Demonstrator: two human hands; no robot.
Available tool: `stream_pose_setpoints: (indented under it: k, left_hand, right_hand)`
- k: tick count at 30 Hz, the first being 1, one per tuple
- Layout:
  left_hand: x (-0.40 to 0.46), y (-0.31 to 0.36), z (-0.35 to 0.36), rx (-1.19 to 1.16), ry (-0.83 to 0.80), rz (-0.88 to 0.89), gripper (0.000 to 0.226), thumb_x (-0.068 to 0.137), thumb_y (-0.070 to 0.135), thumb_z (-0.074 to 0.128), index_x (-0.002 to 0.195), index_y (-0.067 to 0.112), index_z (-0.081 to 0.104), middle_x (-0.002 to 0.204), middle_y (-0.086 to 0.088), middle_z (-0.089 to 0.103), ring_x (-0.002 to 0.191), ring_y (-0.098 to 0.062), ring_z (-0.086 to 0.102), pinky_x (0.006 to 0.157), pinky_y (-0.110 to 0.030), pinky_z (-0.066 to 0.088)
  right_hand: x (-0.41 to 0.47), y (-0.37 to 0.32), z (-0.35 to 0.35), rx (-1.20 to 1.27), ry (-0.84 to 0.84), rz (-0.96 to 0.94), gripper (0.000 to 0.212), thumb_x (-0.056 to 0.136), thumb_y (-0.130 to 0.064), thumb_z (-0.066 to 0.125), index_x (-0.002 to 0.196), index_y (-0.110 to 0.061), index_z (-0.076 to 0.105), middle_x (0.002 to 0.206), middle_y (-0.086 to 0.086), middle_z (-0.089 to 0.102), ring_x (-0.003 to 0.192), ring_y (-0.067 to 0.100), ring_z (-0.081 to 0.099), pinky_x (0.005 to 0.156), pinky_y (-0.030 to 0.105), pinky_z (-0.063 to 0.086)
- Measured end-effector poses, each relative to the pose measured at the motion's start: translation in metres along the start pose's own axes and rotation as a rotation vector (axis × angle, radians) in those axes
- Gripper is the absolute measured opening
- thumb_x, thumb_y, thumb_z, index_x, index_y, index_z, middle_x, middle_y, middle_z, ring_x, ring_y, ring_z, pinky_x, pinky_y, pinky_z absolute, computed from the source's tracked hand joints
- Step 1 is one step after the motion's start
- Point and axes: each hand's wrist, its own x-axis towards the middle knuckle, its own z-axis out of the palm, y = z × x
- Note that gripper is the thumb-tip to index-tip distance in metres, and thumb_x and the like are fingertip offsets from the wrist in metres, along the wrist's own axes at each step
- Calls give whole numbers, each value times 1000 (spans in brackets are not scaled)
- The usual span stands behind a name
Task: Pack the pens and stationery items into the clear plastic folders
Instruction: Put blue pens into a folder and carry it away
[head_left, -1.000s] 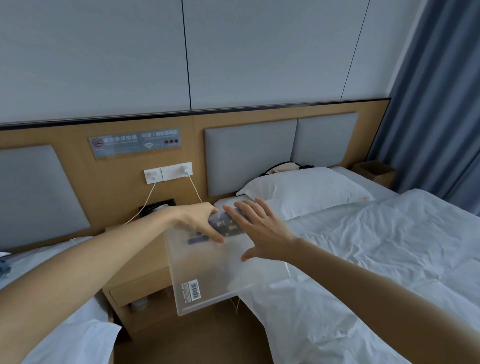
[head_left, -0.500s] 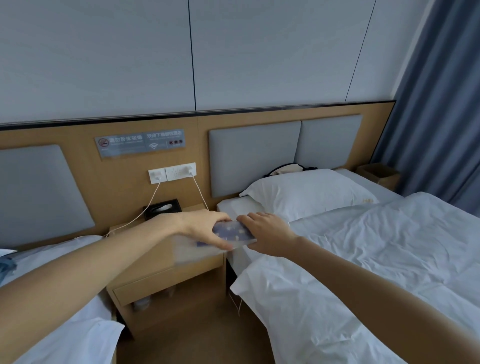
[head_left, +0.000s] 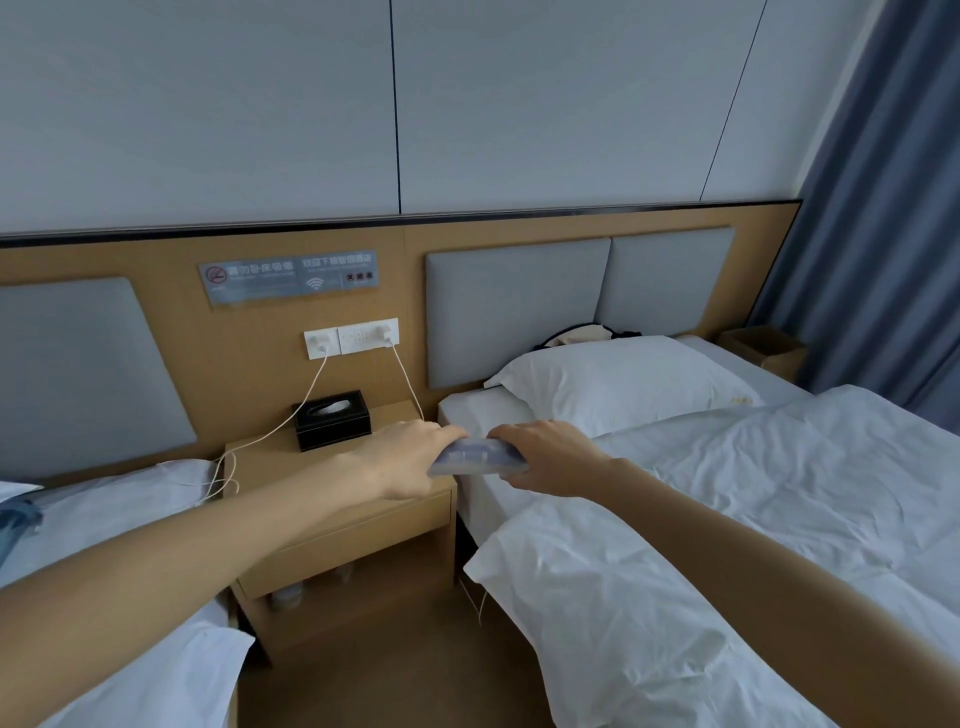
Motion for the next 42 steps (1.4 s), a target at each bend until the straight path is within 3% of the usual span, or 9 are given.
stream_pose_setpoints:
  k: [4,9,13,17,21,25,33,38,42]
  left_hand:
    - [2,-11,-2,-113,-120,-52,41,84,12,60,124,18,52,106,-7,63,89,-21,61,76,-36,53]
    - [-2,-20,-18,-226,-411,15,33,88,30,63,119,23,54,99,9,56,82,-6,51,74,-22,42]
    - [-5,-28,-21,-167,-328,6,15,84,39,66,92,36,54,82,19,54,76,-3,53,67,-19,41]
    - [-7,-34,-17,-147,-273,33,24,82,34,72,81,33,47,74,18,48,68,-2,48,60,-16,34]
    - [-7,-44,-10,-195,-305,1,24,80,39,73,81,20,57,77,6,55,65,-6,48,58,-18,35]
    - [-7,-52,-8,-340,-349,-59,30,79,40,74,75,19,53,68,6,48,55,-1,42,51,-15,31]
    - [-15,-81,-2,-454,-323,-139,93,46,78,72,99,2,63,82,-2,59,74,-15,53,68,-30,37]
    - [-21,-88,-1,-497,-270,-180,99,46,76,73,101,-5,60,80,-2,50,73,-15,47,67,-30,33]
    - [-24,-93,0,-530,-254,-178,104,45,81,71,103,-4,61,81,-2,52,75,-16,49,69,-31,35]
  right_hand:
    - [-2,3,1,-25,-22,16,38,91,-33,56,123,-16,47,109,3,62,94,25,59,67,27,35]
    - [-3,4,-6,96,-224,19,31,86,-37,65,83,-15,44,68,-6,41,63,17,42,52,22,28]
    - [0,8,-6,205,-274,52,42,83,-36,69,64,-20,35,61,-4,38,53,11,33,51,22,26]
    - [0,10,-3,273,-317,57,40,80,-40,72,64,-21,40,60,-4,41,52,12,35,52,22,27]
    - [-2,7,-9,289,-259,8,29,82,-39,72,90,-16,56,79,1,54,69,16,48,59,21,33]
    - [-3,6,4,57,-173,-26,82,78,-50,71,143,-23,29,132,1,49,118,21,47,102,34,34]
    - [1,23,17,218,-17,84,103,68,-54,77,149,-30,18,143,1,35,131,22,34,108,35,28]
    - [3,25,15,563,33,226,112,68,-36,84,151,-24,10,147,7,32,131,25,37,105,34,36]
    - [7,21,13,792,77,334,92,74,-30,81,147,-24,25,131,10,44,105,20,53,94,28,45]
